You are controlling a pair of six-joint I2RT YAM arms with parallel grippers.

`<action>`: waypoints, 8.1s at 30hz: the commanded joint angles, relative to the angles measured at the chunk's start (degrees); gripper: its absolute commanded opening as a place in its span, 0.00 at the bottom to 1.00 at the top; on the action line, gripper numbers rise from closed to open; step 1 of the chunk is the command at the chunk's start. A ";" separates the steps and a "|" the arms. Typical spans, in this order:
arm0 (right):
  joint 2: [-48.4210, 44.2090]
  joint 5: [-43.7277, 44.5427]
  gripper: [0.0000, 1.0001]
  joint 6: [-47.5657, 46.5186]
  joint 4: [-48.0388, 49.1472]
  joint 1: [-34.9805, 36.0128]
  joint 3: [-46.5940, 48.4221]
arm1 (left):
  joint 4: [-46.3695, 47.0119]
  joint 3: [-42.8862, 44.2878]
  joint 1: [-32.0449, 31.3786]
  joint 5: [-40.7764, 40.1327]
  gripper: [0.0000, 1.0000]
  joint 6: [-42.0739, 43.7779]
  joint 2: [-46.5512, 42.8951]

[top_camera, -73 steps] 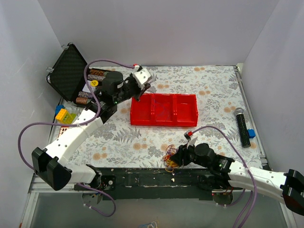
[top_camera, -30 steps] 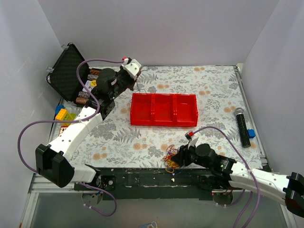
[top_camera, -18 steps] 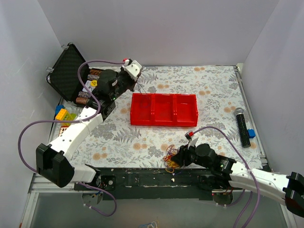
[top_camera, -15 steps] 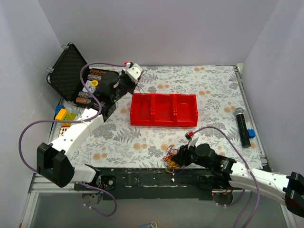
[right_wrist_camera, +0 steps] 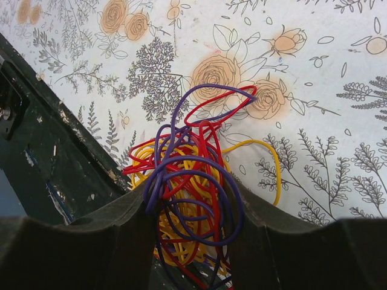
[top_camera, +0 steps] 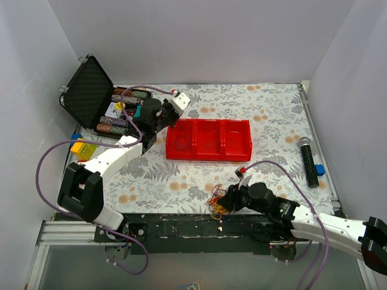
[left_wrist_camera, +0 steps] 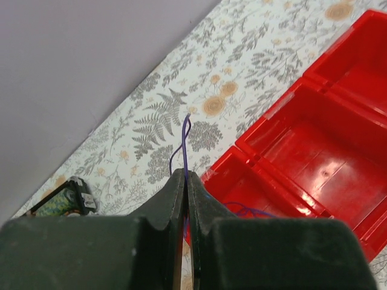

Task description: Untangle the cables

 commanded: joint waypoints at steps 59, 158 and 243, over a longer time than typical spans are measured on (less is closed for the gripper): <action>1.30 0.13 0.50 -0.06 1.42 0.24 -1.01 | 4.82 -6.99 -6.16 -11.22 0.24 0.16 12.96; 9.65 -4.71 0.41 -4.28 11.53 0.15 0.05 | -16.90 -10.77 -24.61 12.87 0.00 -6.16 -15.51; 4.01 6.36 0.90 -22.20 -4.13 0.15 27.73 | -28.94 22.90 -16.18 13.56 0.00 -14.07 -19.65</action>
